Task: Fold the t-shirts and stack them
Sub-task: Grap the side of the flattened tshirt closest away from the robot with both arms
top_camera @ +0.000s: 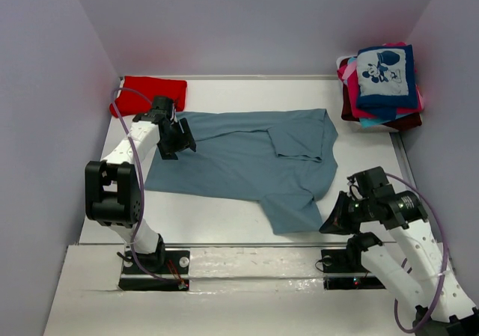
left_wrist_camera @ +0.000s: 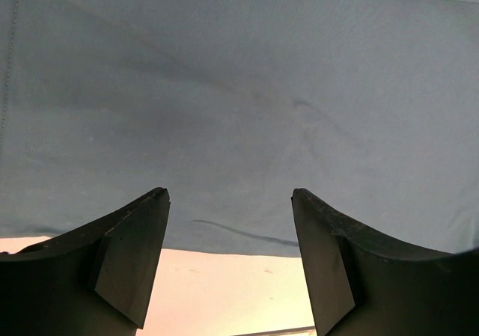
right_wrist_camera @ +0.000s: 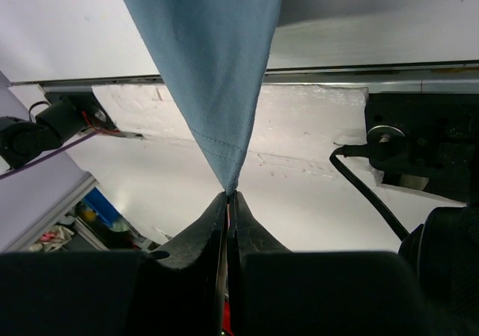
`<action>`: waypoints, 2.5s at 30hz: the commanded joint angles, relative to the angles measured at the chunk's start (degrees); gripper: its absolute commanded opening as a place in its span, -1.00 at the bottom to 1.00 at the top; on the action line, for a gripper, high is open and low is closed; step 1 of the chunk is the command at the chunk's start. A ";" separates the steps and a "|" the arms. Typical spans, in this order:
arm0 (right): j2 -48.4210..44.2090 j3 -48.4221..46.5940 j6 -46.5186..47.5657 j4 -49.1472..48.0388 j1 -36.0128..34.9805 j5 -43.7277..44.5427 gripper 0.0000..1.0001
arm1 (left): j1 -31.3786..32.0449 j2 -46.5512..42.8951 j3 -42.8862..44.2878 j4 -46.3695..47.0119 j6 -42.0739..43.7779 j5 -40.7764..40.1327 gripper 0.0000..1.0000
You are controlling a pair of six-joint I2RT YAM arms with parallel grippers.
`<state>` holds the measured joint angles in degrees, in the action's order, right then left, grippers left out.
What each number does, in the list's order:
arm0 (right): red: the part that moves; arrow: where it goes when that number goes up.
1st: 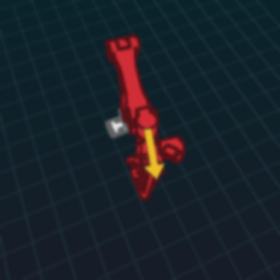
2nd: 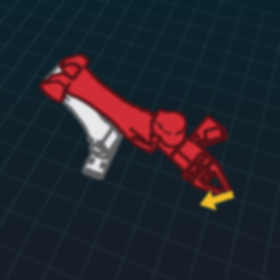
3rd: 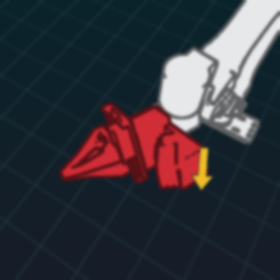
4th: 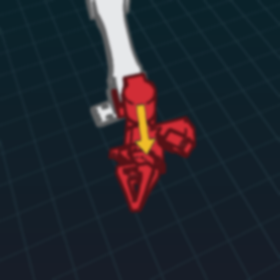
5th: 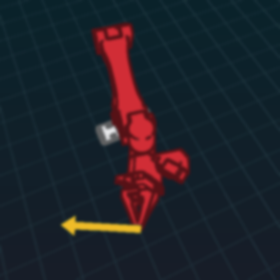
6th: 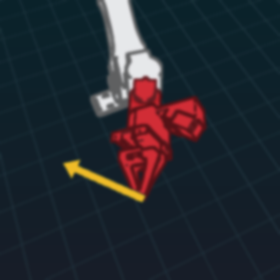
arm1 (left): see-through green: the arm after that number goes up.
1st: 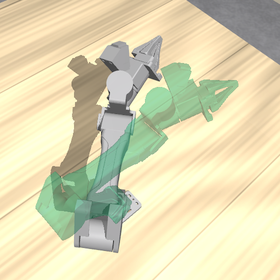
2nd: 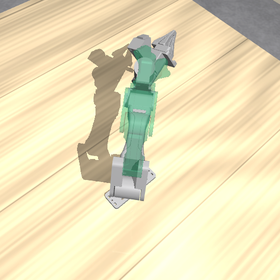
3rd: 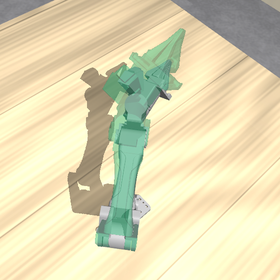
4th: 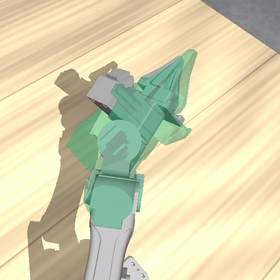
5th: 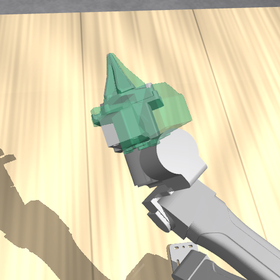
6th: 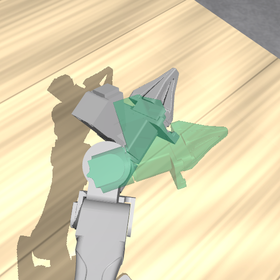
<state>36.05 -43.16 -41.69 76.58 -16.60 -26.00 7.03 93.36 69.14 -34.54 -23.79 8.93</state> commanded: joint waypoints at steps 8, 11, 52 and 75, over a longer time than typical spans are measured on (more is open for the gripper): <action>7.27 -8.60 3.11 -2.21 -0.36 -3.01 -0.86 | -0.08 -0.64 3.01 -1.67 0.85 0.13 0.56; 10.60 -9.84 3.63 -5.63 -0.36 -3.27 -0.86 | -0.08 -0.46 3.01 -1.67 0.94 0.12 0.56; 56.32 -39.55 7.50 -22.96 2.01 6.49 -0.86 | -9.84 -4.94 -9.64 -0.52 -2.84 1.27 0.57; 57.46 -37.44 10.84 -26.12 2.54 3.68 -0.86 | -14.49 -6.00 -10.26 -6.85 -4.25 -8.40 0.57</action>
<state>93.17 -80.73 -32.53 53.19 -14.57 -20.84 -6.39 87.15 57.78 -39.20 -27.75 3.40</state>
